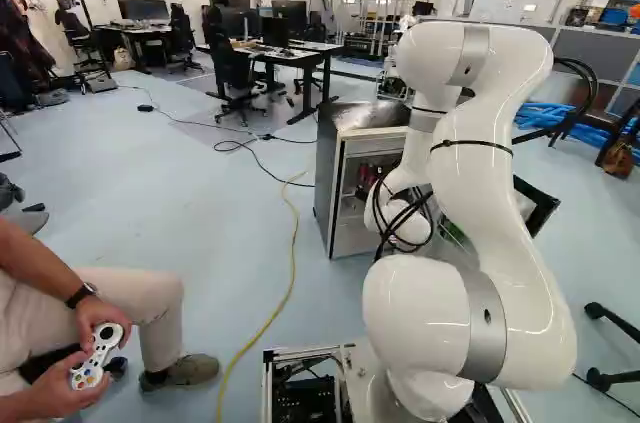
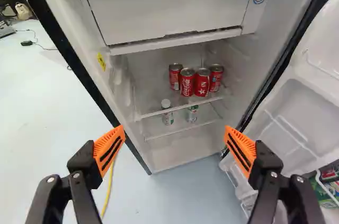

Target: Grab a drink from the fridge

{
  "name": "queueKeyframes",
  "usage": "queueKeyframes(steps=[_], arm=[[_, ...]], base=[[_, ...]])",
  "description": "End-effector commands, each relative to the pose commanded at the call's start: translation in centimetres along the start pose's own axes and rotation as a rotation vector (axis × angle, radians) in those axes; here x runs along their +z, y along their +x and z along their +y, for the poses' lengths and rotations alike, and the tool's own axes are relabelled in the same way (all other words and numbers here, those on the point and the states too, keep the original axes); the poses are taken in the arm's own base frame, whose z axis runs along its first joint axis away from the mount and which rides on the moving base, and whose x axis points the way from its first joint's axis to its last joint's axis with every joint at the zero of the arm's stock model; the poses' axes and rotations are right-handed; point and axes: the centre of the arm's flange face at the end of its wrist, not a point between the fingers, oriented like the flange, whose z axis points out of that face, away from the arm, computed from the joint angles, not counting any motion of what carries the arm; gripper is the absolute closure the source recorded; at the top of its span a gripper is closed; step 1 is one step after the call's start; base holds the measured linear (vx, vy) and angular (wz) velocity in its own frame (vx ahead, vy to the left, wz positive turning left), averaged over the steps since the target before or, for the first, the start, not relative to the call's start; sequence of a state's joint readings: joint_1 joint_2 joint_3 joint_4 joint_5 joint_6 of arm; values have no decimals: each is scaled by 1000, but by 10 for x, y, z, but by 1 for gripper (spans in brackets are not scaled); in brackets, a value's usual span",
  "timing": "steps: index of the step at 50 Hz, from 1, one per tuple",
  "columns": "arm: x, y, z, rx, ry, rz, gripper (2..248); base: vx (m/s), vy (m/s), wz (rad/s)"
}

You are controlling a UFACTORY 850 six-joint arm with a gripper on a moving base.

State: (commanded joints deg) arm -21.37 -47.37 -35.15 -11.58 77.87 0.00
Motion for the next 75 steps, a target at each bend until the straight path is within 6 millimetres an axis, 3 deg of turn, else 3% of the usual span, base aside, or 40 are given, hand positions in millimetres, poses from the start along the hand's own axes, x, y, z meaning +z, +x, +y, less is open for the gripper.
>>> queueKeyframes(steps=[75], arm=[[29, 3, 57, -16, 101, 44, 3]], base=[[0, 0, 0]])
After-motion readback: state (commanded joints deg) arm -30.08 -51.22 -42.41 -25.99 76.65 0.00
